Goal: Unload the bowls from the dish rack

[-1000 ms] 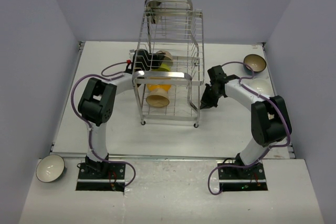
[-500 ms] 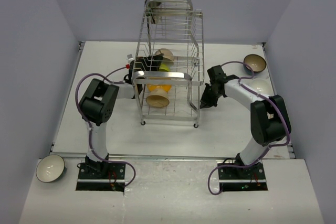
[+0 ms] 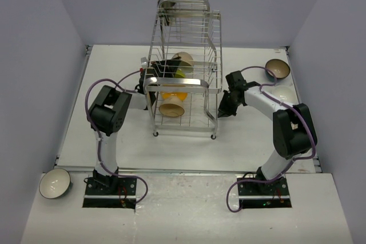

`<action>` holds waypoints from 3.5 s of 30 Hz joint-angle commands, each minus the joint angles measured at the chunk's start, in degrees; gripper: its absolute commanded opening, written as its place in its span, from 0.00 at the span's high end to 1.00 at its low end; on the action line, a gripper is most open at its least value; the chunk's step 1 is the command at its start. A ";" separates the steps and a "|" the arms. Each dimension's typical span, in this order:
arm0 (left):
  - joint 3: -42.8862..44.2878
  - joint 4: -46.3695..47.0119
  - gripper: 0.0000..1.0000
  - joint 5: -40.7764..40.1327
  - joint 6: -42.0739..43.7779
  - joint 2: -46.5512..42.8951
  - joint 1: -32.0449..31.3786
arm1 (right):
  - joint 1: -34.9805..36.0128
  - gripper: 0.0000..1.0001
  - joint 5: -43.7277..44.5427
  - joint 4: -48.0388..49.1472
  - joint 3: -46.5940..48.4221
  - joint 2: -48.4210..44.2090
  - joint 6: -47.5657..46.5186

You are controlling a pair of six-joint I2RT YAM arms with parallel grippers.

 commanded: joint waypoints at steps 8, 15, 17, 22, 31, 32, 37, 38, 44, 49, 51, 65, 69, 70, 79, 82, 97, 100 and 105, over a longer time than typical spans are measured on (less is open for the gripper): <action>1.02 19.50 1.00 0.38 -3.75 4.96 1.91 | 0.86 1.00 0.95 1.93 -0.35 -3.48 0.32; 1.63 24.69 1.00 3.10 -4.19 5.93 4.98 | 0.94 1.00 0.87 2.37 -2.20 -3.83 0.23; 3.47 26.36 1.00 4.24 -4.98 6.90 5.52 | 0.86 1.00 0.69 2.46 -1.85 -3.48 0.41; 4.97 27.86 1.00 5.57 -5.86 6.55 6.66 | 0.86 1.00 1.04 1.23 -0.01 -3.21 -0.12; 11.21 29.70 1.00 9.08 -8.41 7.69 6.93 | 0.86 1.00 0.86 0.09 3.60 -1.98 -0.30; 11.22 29.89 1.00 9.00 -8.67 7.69 7.01 | 0.86 1.00 0.86 0.00 3.86 -1.63 -0.30; 7.01 30.15 1.00 8.12 -9.12 4.62 7.45 | 0.86 1.00 0.86 -0.35 4.83 -1.45 -0.47; 6.21 30.06 1.00 8.21 -9.12 4.01 7.63 | 0.86 1.00 0.95 -0.44 4.92 -1.54 -0.56; 1.82 29.97 1.00 9.52 -9.21 0.14 7.98 | 0.86 1.00 1.04 -0.44 4.39 -1.63 -1.35; -1.08 28.92 1.00 11.81 -8.33 -3.90 9.29 | 0.86 1.00 0.86 -0.35 4.13 -2.07 -2.23; -1.79 28.57 1.00 12.77 -8.15 -5.22 9.74 | 0.77 1.00 1.04 -0.44 4.30 -2.16 -2.49; -11.54 14.97 1.00 21.64 -2.18 -18.57 17.47 | -1.95 1.00 2.62 -3.43 9.92 -6.19 -3.72; -10.85 3.64 1.00 25.51 5.09 -22.62 21.51 | -3.36 1.00 2.62 -5.18 13.00 -7.87 -4.08; -10.41 -2.48 1.00 26.22 6.95 -24.37 22.12 | -3.62 1.00 2.10 -6.14 14.57 -7.96 -4.16; 12.86 -63.44 1.00 25.18 39.55 -21.77 30.39 | -7.93 0.94 -4.58 -10.63 25.82 -8.49 -2.67; 25.68 -78.85 1.00 20.70 47.99 -15.63 30.39 | -8.37 0.93 -10.89 -10.64 28.73 -7.43 0.83; 54.80 -114.76 1.00 -2.24 66.29 3.64 30.13 | -8.90 0.66 -27.88 20.75 18.27 -9.81 27.57; 58.49 -118.02 1.00 -7.51 68.05 6.19 30.13 | -9.07 0.66 -28.49 21.70 16.53 -9.63 29.14; 64.73 -122.51 1.00 -10.77 69.63 10.49 30.13 | -9.07 0.66 -30.16 24.35 13.01 -10.33 30.38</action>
